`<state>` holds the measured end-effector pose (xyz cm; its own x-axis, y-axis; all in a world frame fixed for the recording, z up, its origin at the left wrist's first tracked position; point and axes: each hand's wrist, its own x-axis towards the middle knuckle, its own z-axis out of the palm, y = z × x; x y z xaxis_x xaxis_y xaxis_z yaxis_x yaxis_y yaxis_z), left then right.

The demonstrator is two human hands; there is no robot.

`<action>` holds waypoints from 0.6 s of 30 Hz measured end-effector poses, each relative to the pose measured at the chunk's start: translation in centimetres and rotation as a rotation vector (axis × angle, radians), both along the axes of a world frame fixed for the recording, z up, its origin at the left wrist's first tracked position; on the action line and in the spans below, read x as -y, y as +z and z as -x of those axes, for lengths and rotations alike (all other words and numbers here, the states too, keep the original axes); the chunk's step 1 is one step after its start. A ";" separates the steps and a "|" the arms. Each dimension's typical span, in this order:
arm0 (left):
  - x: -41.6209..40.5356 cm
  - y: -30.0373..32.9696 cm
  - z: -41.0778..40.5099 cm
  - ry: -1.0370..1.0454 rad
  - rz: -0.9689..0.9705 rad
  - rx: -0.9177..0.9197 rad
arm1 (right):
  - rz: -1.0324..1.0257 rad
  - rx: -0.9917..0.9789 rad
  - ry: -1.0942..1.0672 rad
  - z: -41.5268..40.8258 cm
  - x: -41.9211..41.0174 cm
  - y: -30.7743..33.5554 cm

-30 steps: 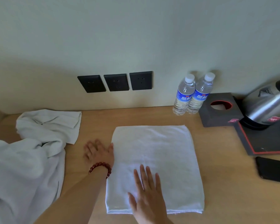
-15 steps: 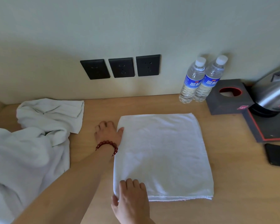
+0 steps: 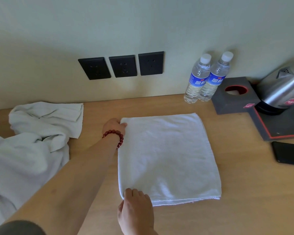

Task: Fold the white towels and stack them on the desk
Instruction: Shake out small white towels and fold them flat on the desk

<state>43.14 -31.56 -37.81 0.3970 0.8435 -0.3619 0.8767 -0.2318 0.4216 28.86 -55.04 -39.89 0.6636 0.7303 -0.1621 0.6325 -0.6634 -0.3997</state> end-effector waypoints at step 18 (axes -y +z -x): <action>-1.0 0.6 -0.1 0.063 -0.073 0.024 | -0.410 -0.348 -0.350 -1.5 1.5 1.5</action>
